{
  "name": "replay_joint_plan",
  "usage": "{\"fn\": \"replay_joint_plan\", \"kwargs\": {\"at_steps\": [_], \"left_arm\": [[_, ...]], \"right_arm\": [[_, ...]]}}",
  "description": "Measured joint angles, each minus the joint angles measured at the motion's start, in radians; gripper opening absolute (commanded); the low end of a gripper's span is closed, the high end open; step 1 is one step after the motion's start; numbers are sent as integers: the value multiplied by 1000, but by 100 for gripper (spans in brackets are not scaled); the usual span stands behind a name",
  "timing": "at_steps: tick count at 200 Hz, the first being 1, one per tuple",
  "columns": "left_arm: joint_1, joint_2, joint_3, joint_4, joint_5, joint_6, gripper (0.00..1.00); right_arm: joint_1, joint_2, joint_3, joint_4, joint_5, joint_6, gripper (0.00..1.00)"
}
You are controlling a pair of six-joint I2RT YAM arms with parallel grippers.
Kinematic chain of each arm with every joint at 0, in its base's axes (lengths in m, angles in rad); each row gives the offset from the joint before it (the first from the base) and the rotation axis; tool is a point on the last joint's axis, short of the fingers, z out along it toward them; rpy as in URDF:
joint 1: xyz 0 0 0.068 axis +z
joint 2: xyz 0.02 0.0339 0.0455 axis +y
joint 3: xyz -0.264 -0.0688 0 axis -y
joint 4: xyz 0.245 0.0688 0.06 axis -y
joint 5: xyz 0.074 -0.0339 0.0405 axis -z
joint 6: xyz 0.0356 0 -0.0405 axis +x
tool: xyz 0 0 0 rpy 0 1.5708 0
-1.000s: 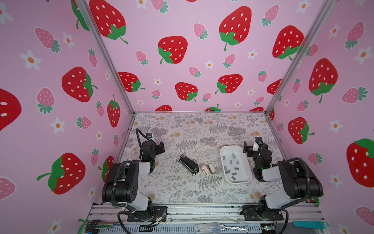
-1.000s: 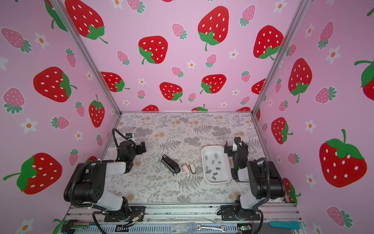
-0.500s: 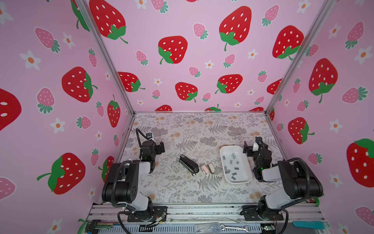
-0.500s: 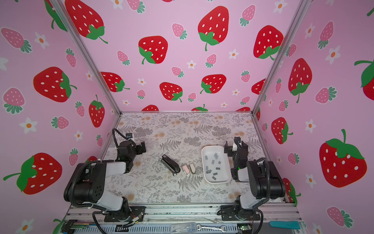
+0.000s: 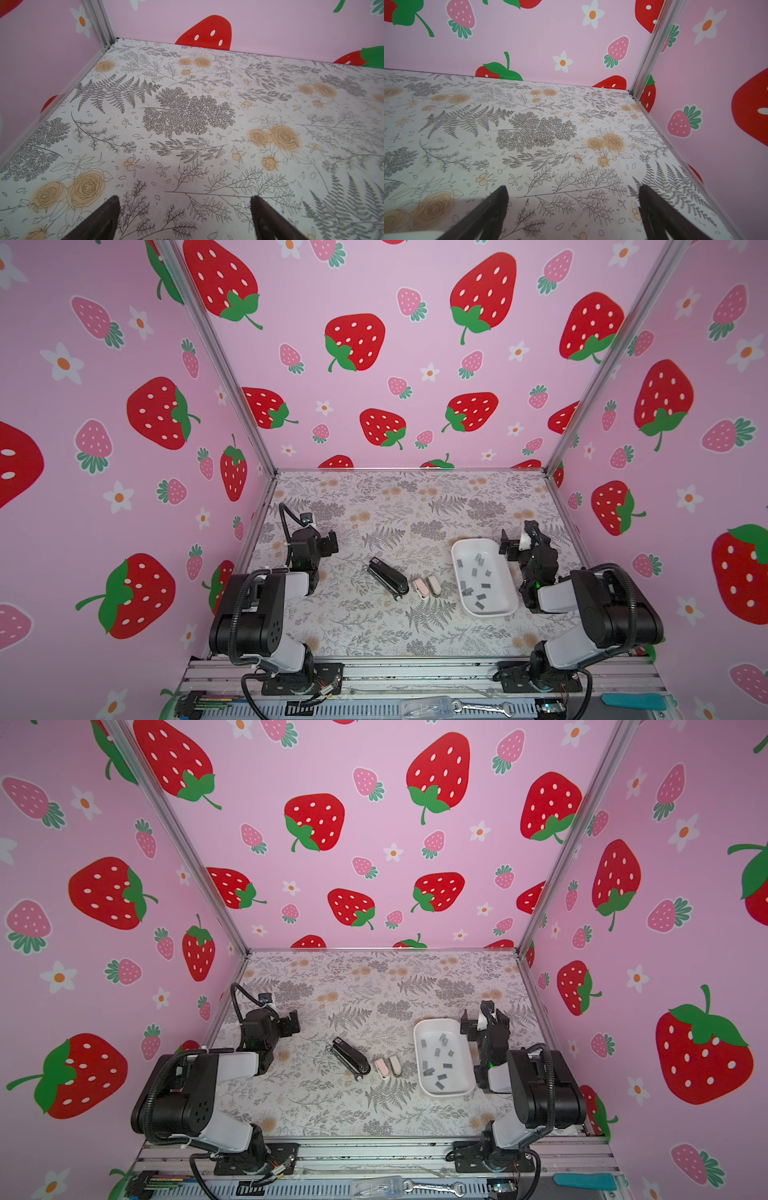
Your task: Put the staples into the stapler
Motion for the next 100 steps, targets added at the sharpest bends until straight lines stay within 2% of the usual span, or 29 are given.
{"fn": "replay_joint_plan", "kwargs": {"at_steps": [43,73,87,100], "left_arm": [[0,-6,0,-7,3,2,99],[-11,-128,6,-144,-10,13,99],[-21,-178,18,-186,-16,11,99],[-40,-206,42,-242,-30,11,99]], "right_arm": [[1,-3,5,-16,20,2,99],[7,-74,193,-326,127,26,99],[8,-159,246,-415,171,54,99],[8,-274,260,-510,222,130,99]]}}
